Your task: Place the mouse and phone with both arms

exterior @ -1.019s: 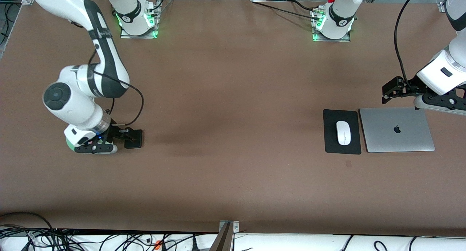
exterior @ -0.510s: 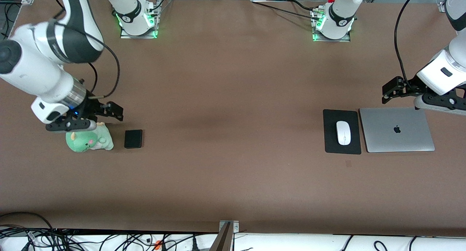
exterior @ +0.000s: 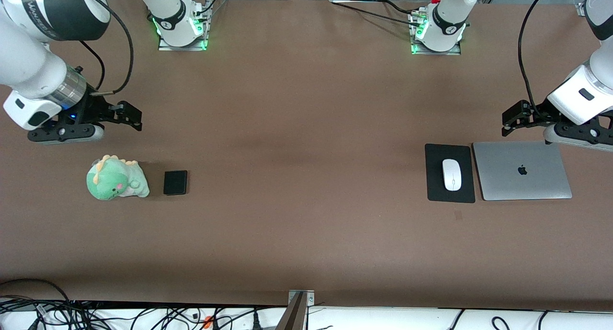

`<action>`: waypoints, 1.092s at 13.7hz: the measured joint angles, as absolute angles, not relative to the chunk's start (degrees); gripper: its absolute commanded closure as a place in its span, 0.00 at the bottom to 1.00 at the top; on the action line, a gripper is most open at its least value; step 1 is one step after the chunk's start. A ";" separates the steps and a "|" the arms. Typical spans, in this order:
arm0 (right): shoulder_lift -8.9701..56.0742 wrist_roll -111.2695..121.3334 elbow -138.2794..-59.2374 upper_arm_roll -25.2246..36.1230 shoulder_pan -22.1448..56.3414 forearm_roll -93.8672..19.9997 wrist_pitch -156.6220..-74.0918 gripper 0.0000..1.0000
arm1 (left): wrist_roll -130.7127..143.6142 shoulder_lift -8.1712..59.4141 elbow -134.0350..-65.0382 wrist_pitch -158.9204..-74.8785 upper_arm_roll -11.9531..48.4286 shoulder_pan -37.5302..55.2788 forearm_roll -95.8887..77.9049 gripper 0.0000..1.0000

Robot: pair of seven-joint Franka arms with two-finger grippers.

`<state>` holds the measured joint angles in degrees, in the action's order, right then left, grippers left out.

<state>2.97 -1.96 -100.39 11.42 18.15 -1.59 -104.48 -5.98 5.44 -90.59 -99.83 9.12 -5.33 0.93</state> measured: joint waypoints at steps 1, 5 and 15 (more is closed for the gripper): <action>2.61 -1.93 -100.40 9.99 16.27 -1.43 -103.92 0.00 | -5.98 5.44 -90.59 -99.83 9.13 -5.33 0.93 0.00; -0.04 -1.89 -100.27 3.30 7.12 0.19 -100.23 0.00 | -5.98 5.44 -90.55 -99.83 9.15 -5.33 0.93 0.00; -2.71 -1.63 -96.68 2.28 2.20 0.88 -93.70 0.00 | -5.98 5.44 -89.94 -99.83 9.17 -5.33 0.93 0.00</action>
